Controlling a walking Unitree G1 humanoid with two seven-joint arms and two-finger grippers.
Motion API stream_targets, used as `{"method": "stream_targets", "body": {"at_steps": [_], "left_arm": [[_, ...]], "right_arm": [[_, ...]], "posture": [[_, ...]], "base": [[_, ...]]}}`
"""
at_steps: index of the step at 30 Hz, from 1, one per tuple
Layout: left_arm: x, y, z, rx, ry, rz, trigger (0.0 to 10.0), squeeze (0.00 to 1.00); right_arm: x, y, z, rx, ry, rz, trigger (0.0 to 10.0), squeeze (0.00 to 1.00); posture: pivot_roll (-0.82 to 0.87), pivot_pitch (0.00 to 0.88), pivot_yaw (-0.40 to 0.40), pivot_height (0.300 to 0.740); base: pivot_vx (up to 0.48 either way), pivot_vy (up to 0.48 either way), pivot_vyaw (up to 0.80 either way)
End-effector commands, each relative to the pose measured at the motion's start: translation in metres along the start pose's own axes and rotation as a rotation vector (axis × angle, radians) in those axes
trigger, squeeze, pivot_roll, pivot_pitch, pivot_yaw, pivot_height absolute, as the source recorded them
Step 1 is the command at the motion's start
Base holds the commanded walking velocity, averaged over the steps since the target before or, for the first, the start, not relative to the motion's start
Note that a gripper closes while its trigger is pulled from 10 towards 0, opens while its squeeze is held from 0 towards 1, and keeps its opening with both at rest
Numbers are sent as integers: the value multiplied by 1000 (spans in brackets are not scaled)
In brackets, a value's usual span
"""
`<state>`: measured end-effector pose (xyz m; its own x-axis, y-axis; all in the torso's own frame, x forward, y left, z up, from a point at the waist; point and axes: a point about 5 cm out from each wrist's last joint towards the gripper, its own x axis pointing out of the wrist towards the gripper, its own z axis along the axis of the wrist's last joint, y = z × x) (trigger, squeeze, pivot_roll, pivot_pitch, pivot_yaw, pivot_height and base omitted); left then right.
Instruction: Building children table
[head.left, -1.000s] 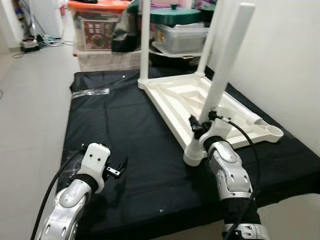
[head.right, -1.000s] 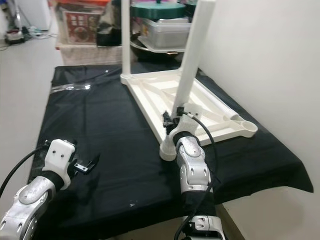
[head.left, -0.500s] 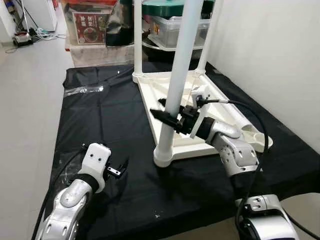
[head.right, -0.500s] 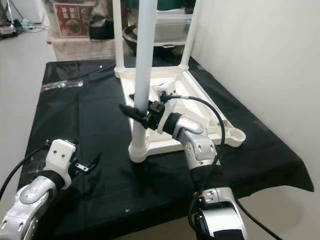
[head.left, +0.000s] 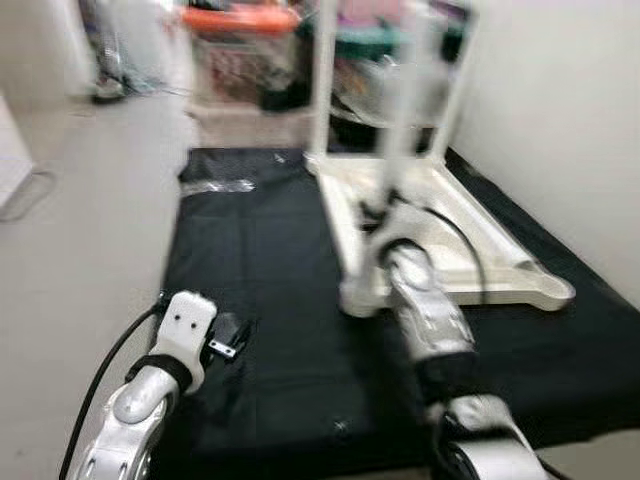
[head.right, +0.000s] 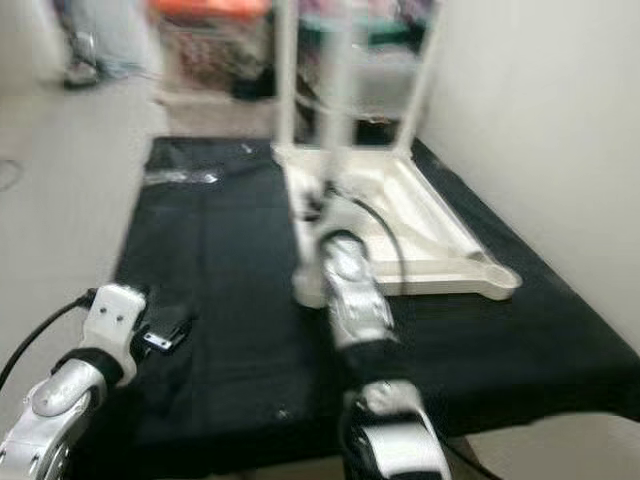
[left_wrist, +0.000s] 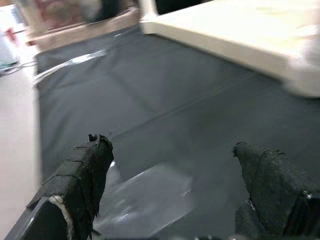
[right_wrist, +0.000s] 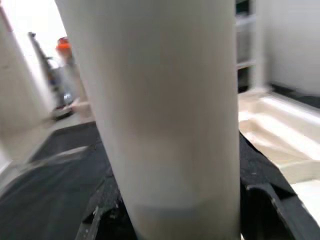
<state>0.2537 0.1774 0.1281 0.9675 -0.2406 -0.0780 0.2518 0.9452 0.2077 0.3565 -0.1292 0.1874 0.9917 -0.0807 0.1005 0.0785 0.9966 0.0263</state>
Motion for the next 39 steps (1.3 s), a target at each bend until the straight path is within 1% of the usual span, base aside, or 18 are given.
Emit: {"method": "stream_targets", "body": {"at_steps": [1,2,3,5,6,7,8,10,11,19,20,22,28,31,33,36,37,39], "left_arm": [[5,-4,2,15,1,-26,10000,0],[7,-4,3,15,-2,-30,10000,0],[9,-4,4,16,-5,-36,10000,0],[10,-4,4,17,-6,-40,10000,0],[10,-4,4,19,-6,-46,10000,0],[10,-4,4,19,-6,-46,10000,0],[10,-4,4,20,-5,-48,10000,0],[10,-4,4,20,-6,-50,10000,0],[10,-4,4,21,-6,-50,10000,0],[10,-4,4,19,-8,-46,10000,0],[10,-4,4,20,-9,-44,10000,0],[9,-2,5,23,-8,-40,10000,0],[4,1,3,25,-1,-25,10000,0],[4,1,3,25,-1,-25,10000,0],[3,-1,2,23,5,-30,10000,0],[4,-2,3,18,4,-35,10000,0],[6,-3,4,18,-1,-47,10000,0],[7,-4,5,19,-4,-55,10000,0]], "right_arm": [[-7,-2,-15,-49,71,-23,0,0],[-11,6,-11,-45,66,45,0,0],[-11,17,-6,-6,60,162,10000,0],[-9,29,-1,41,29,294,10000,0],[-8,34,8,84,-26,363,10000,659],[-8,34,8,84,-26,363,10000,659],[-7,41,15,133,-64,462,10000,1000],[-9,57,31,190,-115,748,10000,1000],[-12,62,34,202,-115,874,10000,0],[-27,63,21,123,-24,1262,10000,0],[-32,65,12,120,15,1330,3176,0],[-37,68,2,119,56,1367,0,0],[-1,59,-29,26,181,724,0,0],[-1,59,-29,26,181,724,0,0],[4,11,-37,-11,194,160,0,0],[-13,-1,-39,-13,198,7,0,0],[-17,9,-32,-29,160,89,8706,0],[-18,17,-28,-40,142,160,8706,0]], "posture": [[55,0,-76,740],[52,0,-72,740],[46,0,-63,740],[43,0,-61,740],[43,0,-61,740],[43,0,-61,740],[45,0,-63,740],[46,0,-68,740],[46,0,-68,740],[66,0,-80,740],[66,0,-80,740],[81,0,-91,740],[80,0,-87,740],[80,0,-87,740],[72,0,-75,740],[63,0,-65,740],[54,0,-56,740],[54,0,-56,740]], "base": [[0,0,0],[0,0,0],[0,0,0],[0,0,0],[0,0,0],[0,0,0],[0,0,0],[0,0,0],[0,0,0],[0,0,0],[0,0,0],[0,0,0],[0,0,0],[0,0,0],[0,0,0],[0,0,0],[0,0,0],[0,0,0]]}}
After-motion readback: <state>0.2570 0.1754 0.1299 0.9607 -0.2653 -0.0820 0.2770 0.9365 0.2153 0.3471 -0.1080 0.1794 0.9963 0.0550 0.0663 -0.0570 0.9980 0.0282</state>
